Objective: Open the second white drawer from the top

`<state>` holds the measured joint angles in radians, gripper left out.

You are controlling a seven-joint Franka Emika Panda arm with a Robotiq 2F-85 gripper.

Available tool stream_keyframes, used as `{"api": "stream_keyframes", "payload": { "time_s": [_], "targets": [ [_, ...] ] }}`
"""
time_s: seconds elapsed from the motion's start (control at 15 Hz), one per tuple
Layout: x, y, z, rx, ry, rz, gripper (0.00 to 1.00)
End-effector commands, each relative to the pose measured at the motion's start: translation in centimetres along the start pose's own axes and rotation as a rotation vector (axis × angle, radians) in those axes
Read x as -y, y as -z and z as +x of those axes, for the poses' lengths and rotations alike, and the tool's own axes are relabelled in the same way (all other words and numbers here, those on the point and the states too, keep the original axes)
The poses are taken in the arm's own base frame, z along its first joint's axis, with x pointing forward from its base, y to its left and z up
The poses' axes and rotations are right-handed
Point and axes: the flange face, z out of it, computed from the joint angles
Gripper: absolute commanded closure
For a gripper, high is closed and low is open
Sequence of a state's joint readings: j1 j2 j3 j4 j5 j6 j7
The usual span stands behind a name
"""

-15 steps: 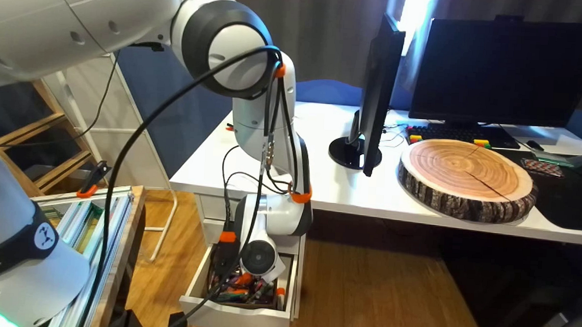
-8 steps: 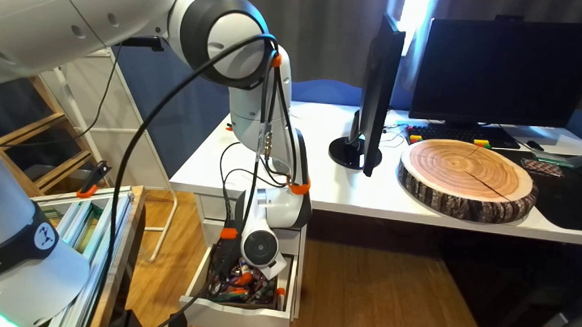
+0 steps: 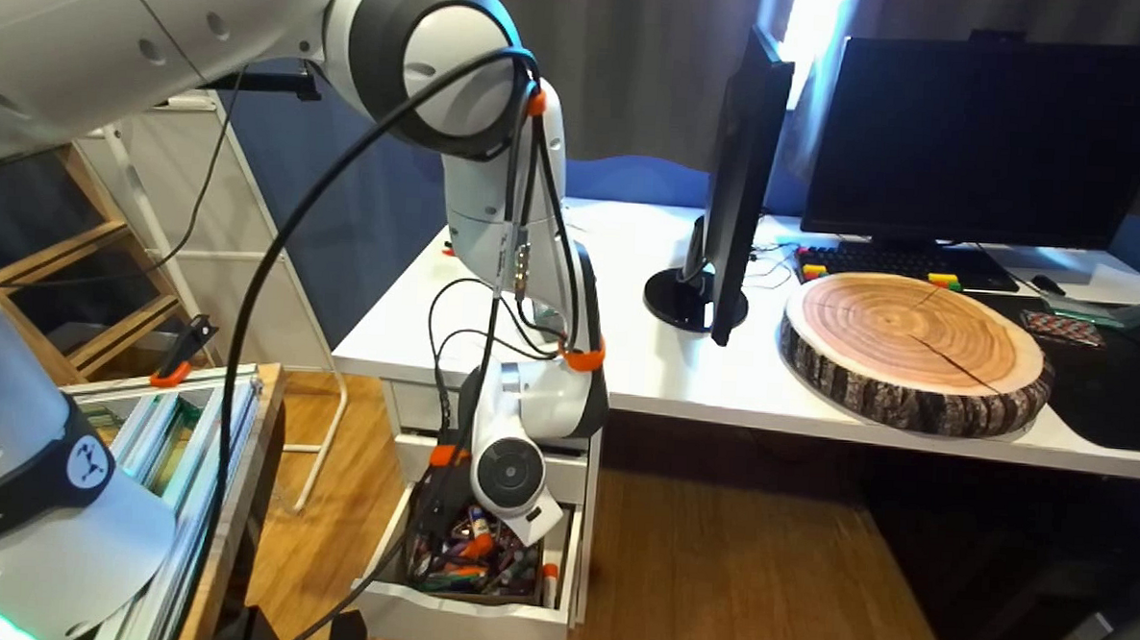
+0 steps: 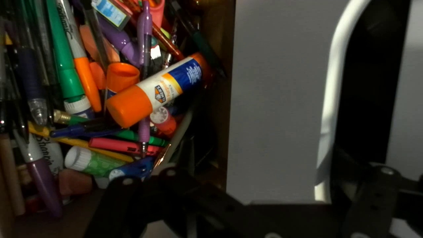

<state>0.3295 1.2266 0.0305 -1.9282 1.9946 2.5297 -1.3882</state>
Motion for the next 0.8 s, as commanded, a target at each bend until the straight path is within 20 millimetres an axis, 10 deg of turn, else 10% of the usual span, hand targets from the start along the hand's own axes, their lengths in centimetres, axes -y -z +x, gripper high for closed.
{"api": "stream_keyframes", "payload": {
  "time_s": [0.0, 0.73],
  "targets": [
    [-2.8, 2.2, -0.2, -0.037, -0.025, -0.134, 0.0],
    [-5.7, 7.1, -1.5, -0.105, -0.043, -0.307, 0.0]
  ]
}}
